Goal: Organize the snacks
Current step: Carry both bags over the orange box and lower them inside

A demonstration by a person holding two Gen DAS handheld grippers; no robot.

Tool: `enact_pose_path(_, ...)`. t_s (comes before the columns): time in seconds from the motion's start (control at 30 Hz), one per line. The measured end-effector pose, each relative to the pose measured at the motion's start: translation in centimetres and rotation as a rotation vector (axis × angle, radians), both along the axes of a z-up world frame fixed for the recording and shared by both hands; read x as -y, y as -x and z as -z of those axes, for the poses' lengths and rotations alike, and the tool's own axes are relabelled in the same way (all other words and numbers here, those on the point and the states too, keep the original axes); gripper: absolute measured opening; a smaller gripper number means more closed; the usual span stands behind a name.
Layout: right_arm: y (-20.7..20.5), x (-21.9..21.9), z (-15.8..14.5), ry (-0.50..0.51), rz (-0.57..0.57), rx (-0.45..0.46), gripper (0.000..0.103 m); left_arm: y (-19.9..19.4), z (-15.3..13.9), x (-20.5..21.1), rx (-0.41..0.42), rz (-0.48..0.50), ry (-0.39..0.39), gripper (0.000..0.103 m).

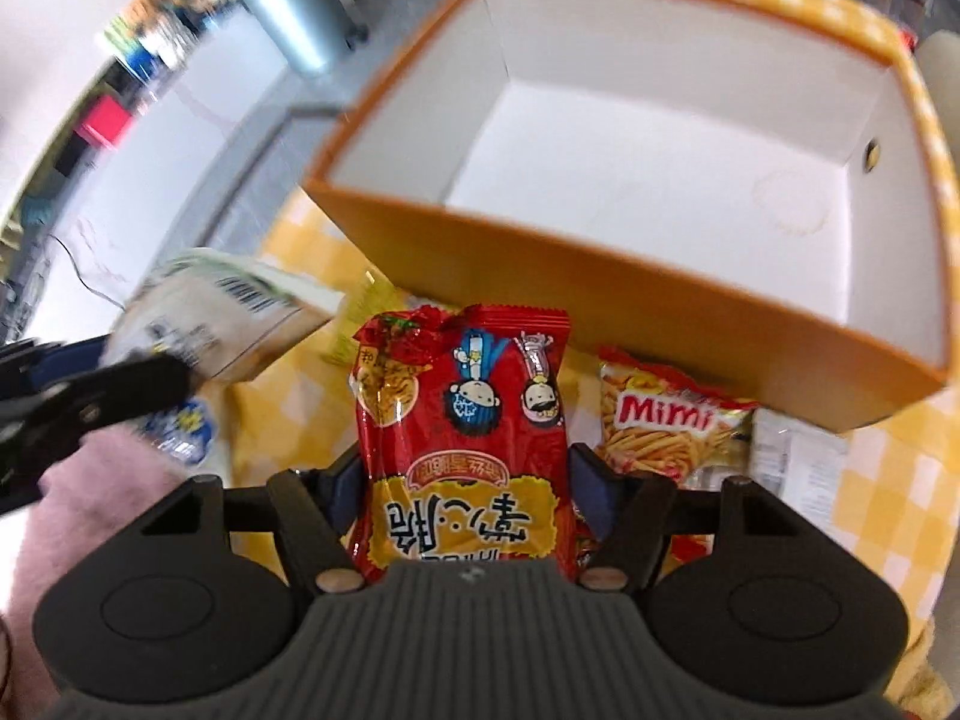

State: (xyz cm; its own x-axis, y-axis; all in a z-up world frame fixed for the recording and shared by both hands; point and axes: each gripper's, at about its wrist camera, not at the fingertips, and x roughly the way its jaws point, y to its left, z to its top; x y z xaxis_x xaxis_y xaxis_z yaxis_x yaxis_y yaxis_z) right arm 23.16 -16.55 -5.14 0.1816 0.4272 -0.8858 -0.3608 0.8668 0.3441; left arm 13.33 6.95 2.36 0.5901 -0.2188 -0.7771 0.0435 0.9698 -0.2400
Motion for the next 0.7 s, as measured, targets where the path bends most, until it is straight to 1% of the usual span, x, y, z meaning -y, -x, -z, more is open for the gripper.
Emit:
enact_pose_path(0.1, 0.2, 2.2, -3.3, -0.051, 0.036, 0.057, 0.066, -1.1, -1.7, 0.7, 0.042, 0.056, -0.001, 0.044)
enact_pose_path(0.2, -0.8, 4.6, -6.4, -0.103, 0.104, 0.093, 0.066, -3.0, -2.8, 1.7, 0.069, 0.087, -0.036, 0.044)
enact_pose_path(0.3, -2.4, 6.2, -8.0, -0.129, 0.164, 0.114, 0.066, -5.2, -3.7, 2.7, 0.092, 0.125, -0.065, 0.044)
enact_pose_path(0.4, -4.5, 7.1, -8.8, -0.140, 0.217, 0.126, 0.067, -8.0, -4.1, 3.9, 0.095, 0.163, -0.061, 0.044)
enact_pose_path(0.5, -7.0, 7.4, -8.4, -0.160, 0.276, 0.109, 0.067, -10.5, -3.2, 5.1, 0.091, 0.209, -0.102, 0.044)
enact_pose_path(0.57, -8.5, 7.4, -7.5, -0.152, 0.297, 0.102, 0.067, -11.9, -1.8, 5.7, 0.058, 0.250, -0.113, 0.044)
enact_pose_path(0.63, -10.1, 7.3, -5.9, -0.124, 0.312, 0.081, 0.067, -13.8, 0.0, 6.4, 0.019, 0.272, -0.152, 0.044)
enact_pose_path(0.7, -11.8, 7.1, -4.0, -0.097, 0.332, 0.047, 0.067, -15.6, 1.7, 7.1, 0.002, 0.293, -0.204, 0.044)
